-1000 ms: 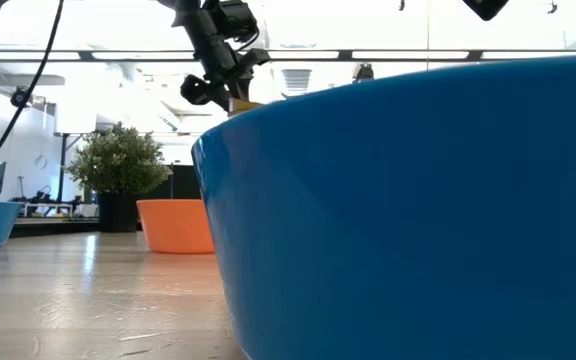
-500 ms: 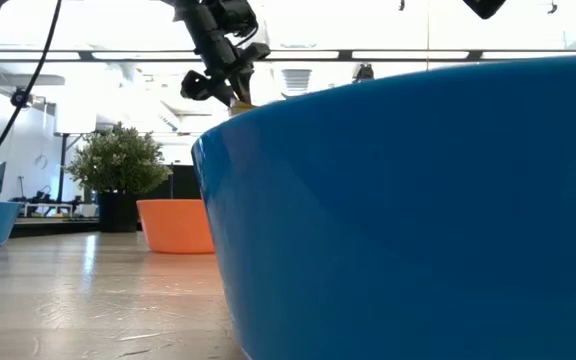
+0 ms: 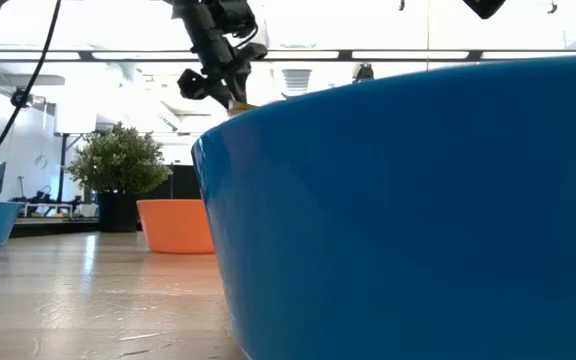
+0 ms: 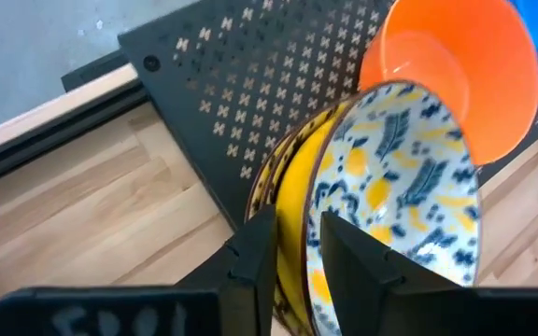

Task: Pick & Place Mini bowls
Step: Stack the yellow patterned bowl on the yellow patterned bowl on the shelf, then stack the bottom blue bowl on the blue bowl on the shelf

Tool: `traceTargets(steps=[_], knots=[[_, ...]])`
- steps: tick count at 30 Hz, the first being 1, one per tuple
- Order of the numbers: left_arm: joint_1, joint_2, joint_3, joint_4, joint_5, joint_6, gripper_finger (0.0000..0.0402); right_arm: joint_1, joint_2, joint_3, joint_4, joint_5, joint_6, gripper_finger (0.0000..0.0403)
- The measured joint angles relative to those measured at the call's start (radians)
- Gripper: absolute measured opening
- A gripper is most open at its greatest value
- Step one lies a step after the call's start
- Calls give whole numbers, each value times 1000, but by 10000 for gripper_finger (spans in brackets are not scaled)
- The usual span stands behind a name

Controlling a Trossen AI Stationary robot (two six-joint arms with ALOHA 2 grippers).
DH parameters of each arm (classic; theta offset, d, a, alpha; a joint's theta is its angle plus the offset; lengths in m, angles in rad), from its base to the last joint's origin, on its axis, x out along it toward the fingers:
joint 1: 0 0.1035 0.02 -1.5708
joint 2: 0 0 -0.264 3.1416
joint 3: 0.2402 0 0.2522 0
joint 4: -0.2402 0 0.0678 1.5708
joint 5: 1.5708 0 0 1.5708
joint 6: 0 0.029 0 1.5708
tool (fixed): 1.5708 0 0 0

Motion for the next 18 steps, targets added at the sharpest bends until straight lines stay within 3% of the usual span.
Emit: traceTargets(steps=[18], knots=[[0,-2,71,-14,0,56,89,0,0,0,1,0,-1,68]])
